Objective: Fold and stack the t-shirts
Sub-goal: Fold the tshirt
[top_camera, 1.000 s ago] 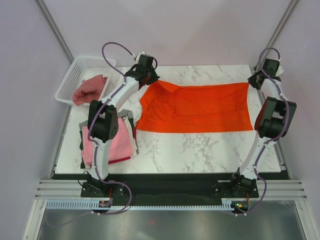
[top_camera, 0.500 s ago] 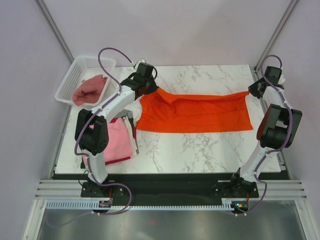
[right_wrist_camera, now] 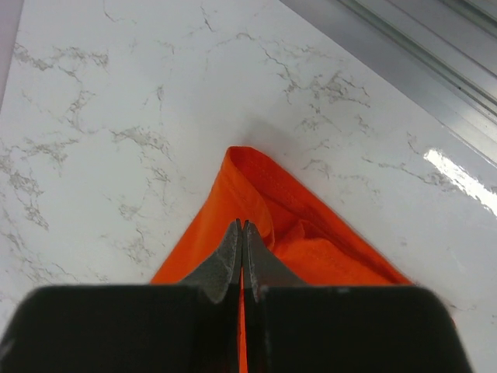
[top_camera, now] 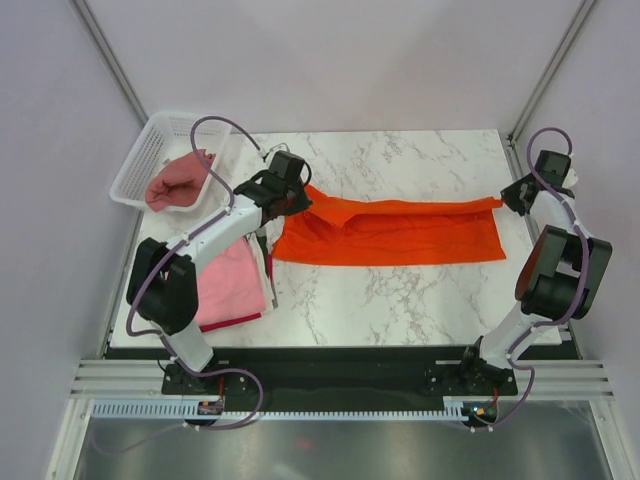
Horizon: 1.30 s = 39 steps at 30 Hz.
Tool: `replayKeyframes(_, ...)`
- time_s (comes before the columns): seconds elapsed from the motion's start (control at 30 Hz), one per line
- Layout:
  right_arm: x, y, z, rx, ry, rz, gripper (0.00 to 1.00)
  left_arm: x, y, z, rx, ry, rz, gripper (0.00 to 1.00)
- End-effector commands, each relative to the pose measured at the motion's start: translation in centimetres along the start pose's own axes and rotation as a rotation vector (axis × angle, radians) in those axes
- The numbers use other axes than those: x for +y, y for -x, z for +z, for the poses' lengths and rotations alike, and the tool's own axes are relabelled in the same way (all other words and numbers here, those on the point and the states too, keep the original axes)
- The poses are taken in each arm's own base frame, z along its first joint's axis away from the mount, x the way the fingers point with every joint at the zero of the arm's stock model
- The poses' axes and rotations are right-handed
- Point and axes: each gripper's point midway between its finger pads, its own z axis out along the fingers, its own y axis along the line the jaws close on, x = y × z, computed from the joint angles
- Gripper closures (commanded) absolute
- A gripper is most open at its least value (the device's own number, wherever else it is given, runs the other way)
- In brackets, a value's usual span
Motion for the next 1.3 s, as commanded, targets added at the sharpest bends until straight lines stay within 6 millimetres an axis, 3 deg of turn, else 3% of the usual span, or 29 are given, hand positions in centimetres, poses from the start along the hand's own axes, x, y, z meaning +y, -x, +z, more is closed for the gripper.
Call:
replayKeyframes(0.0,-0.2,0.5,-1.1,-0.043,0.007,0.000,1.00,-0.5,0.2,-2.1,-0.037,-0.030,-0.034,0.98)
replayKeyframes(0.13,-1.5,-0.5,-0.9,-0.034,-0.018,0.001,1.00,0.3,-1.7,-2.4,-0.007,-0.019,-0.045,0.98)
replayKeyframes(0.5,-5.2,-2.0,-0.4,-0.054,-0.121,0.041,0.98,2.4,-7.3,-0.8,0.119,0.031,-0.041,0.98)
replayKeyframes(0.57,-5.8,-2.2,-0.6,-0.066,-0.134,0.058,0.94,2.8,-7.8,-0.7,0.127,0.037,-0.047,0.98)
replayKeyframes(0.67,-6.2,-2.2,-1.2,-0.093,-0.133,0.080,0.75,3.4,-8.4,-0.7,0.135,0.046,-0.048,0.98)
replayKeyframes(0.77,-5.7,-1.5,-2.5,-0.139,-0.102,0.077,0.65,3.5,-8.5,-1.2,0.133,0.038,-0.030,0.72)
replayKeyframes(0.8,-5.5,-1.3,-2.8,-0.148,-0.095,0.068,0.63,3.4,-7.8,-1.8,0.102,0.037,-0.027,0.48)
replayKeyframes(0.9,-4.3,-0.5,-4.5,-0.186,-0.067,0.029,0.51,3.7,-7.3,-2.8,0.072,0.031,0.001,0.20)
replayKeyframes(1.0,-3.0,-0.5,-5.9,-0.201,-0.048,-0.012,0.41,3.2,-6.3,-4.0,0.050,-0.004,0.025,0.08)
replayKeyframes(1.07,-1.8,-1.2,-6.7,-0.187,-0.005,-0.042,0.39,3.1,-5.6,-4.5,0.054,-0.036,0.036,0.08)
replayKeyframes(1.27,3.9,-6.8,-8.7,-0.077,0.189,-0.173,0.46,3.1,-4.6,-4.1,0.101,-0.091,0.037,0.11)
